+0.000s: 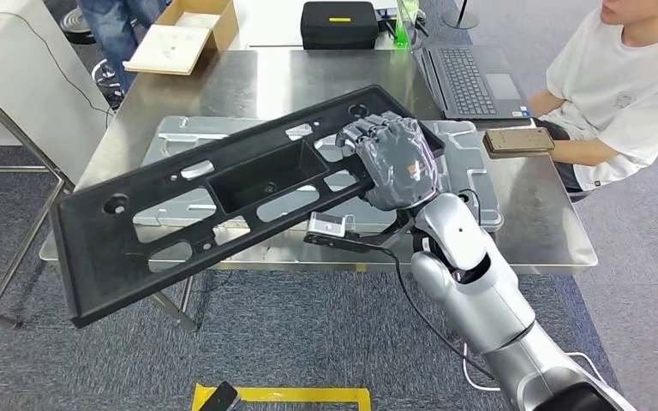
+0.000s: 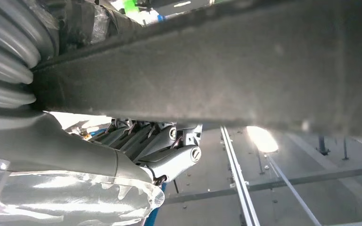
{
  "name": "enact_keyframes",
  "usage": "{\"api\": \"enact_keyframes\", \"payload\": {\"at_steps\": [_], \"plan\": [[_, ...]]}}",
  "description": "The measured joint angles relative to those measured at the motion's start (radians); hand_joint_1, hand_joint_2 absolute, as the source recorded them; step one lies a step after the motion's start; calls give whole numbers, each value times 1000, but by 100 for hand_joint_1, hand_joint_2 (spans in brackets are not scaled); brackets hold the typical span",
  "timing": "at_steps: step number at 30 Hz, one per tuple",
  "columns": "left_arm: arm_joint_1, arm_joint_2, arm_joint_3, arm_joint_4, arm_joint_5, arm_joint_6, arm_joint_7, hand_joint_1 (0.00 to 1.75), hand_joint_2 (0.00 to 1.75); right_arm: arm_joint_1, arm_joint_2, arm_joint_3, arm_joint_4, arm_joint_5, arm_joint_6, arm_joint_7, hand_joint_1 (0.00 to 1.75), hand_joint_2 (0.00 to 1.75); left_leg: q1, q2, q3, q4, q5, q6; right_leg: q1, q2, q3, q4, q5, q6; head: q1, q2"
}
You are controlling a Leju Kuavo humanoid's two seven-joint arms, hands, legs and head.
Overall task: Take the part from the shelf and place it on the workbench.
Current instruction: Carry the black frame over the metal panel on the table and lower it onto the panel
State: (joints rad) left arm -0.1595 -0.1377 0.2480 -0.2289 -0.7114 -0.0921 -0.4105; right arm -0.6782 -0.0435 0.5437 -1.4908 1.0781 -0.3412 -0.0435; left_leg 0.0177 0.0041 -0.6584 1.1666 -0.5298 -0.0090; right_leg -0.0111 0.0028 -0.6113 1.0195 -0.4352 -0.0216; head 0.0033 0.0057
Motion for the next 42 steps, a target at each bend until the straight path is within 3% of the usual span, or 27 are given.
{"api": "enact_keyframes", "payload": {"at_steps": [2, 3, 4, 7, 9, 12, 14, 17, 18, 19, 21, 23, 25, 28, 30, 32, 33, 34, 36, 38, 42], "plan": [[2, 0, 0, 0, 0, -1, 0, 0, 175, 1, 0, 0, 1, 0, 0, 0, 175, 175, 0, 0, -63, 115, -36, -3, 4, 0, 1, 2, -3, -6, 0, 0], [3, 0, 0, 0, 0, -2, 0, 0, 175, 1, 0, 0, 1, 0, 0, 0, 175, 175, 0, 0, -75, 130, -29, -2, 6, 1, 2, 4, -5, -7, 0, 0], [3, 0, 0, 0, -1, -2, 0, 0, 175, 2, 0, 0, 1, 0, 0, 0, 175, 175, 0, 0, -69, 107, -3, -1, 7, 2, 4, 5, -8, -6, 0, 0], [2, 0, 0, 0, -1, -2, 0, 0, 175, 1, 0, 0, 1, 0, 0, 0, 175, 175, -2, -1, 10, -74, 87, 10, 10, 6, 9, 13, -19, 2, 0, 0], [1, 0, 0, 0, -1, -3, -1, 0, 175, 1, 0, 0, 1, 0, 0, 0, 175, 175, -7, -2, 35, -129, 97, 18, 12, 8, 8, 16, -23, 12, 0, 0], [1, 1, 0, 0, -3, -5, -2, 0, 175, 0, 0, 0, 1, 0, 0, 0, 175, 175, -7, -5, 44, -141, 98, 33, 10, 7, 8, 20, -30, 28, 1, 0], [-1, 0, 0, 0, -5, -6, -4, 0, 175, -2, 0, 0, 0, 0, 0, 0, 175, 175, -4, -5, 53, -150, 99, 45, 7, 4, -20, 81, -63, 38, 1, 0], [-2, 1, 0, 0, -8, -9, -7, 0, 175, 0, 0, -1, 2, 0, 0, 0, 175, 175, -4, -4, 59, -151, 92, 52, 2, 3, -121, 256, -124, 48, 1, 0], [-1, 1, 0, 0, -8, -9, -8, 0, 175, 1, 0, -1, 3, 0, 0, 0, 175, 175, -4, -5, 62, -151, 88, 52, 0, 3, -141, 280, -120, 50, 1, 0], [-1, 1, 0, 0, -8, -10, -9, 0, 175, 2, 0, -1, 3, 0, 0, 0, 175, 175, -4, -5, 67, -150, 84, 51, -3, 2, -142, 265, -95, 50, 1, 0], [0, 1, 0, 0, -9, -11, -9, 0, 175, 1, 0, -1, 3, 0, 0, 0, 175, 175, -4, -6, 81, -150, 73, 46, -6, -1, -94, 147, -18, 49, 1, 0], [-1, 1, 0, 0, -9, -12, -10, 0, 175, -1, 0, -1, 3, 0, 0, 0, 175, 175, -7, -6, 91, -149, 62, 36, -2, -5, -42, 40, 17, 42, 1, 0], [-2, 1, 0, 0, -9, -12, -11, 0, 175, -2, 0, -2, 3, 0, 0, 0, 175, 175, -9, -6, 96, -151, 54, 24, 4, -4, -28, 15, 9, 32, 1, 0], [-3, 1, 0, 0, -9, -12, -12, 0, 175, -3, 0, -3, 2, 0, 0, 0, 175, 175, -6, -3, 100, -134, 36, 8, 2, 0, -8, 5, 1, 10, 0, 0], [-3, 1, 0, 0, -9, -12, -12, 0, 175, -5, 1, -3, 1, 0, 0, 0, 175, 175, -4, -2, 54, -39, -2, 2, 2, -1, 11, -2, -8, -3, 0, 0], [0, 1, 0, 0, -9, -12, -12, 0, 175, -4, 3, -3, 1, 0, 0, 0, 175, 175, -4, -2, -30, 91, -36, -1, 6, -1, 25, -2, -21, -10, -1, 0], [2, 1, 0, 0, -9, -12, -12, 0, 175, -3, 3, -3, 2, 0, 0, 0, 175, 175, -4, -2, -62, 127, -31, -2, 8, 0, 34, -2, -29, -10, -1, 0], [4, 1, 0, 0, -8, -12, -11, 0, 175, -2, 3, -2, 2, 0, 0, 0, 175, 175, -5, -2, -78, 126, -6, -1, 9, 2, 44, 0, -37, -10, -1, 0], [5, 1, 0, 0, -3, -9, -10, 0, 175, -1, 3, -3, 3, 0, 0, 0, 175, 175, -5, -2, -57, 24, 86, 5, 9, 4, 68, 4, -57, -7, -1, 0], [4, 1, 1, 0, 1, -6, -9, 0, 175, -2, 3, -3, 4, 0, 0, 0, 175, 175, -9, -4, -16, -86, 143, 12, 12, 7, 81, 8, -76, 1, -1, 0], [2, 2, 2, 0, 7, -2, -11, 0, 175, -2, 3, -6, 7, 0, 1, 0, 175, 175, -13, -8, 5, -135, 134, 30, 9, 8, 81, 5, -89, 21, -1, 0]]}}
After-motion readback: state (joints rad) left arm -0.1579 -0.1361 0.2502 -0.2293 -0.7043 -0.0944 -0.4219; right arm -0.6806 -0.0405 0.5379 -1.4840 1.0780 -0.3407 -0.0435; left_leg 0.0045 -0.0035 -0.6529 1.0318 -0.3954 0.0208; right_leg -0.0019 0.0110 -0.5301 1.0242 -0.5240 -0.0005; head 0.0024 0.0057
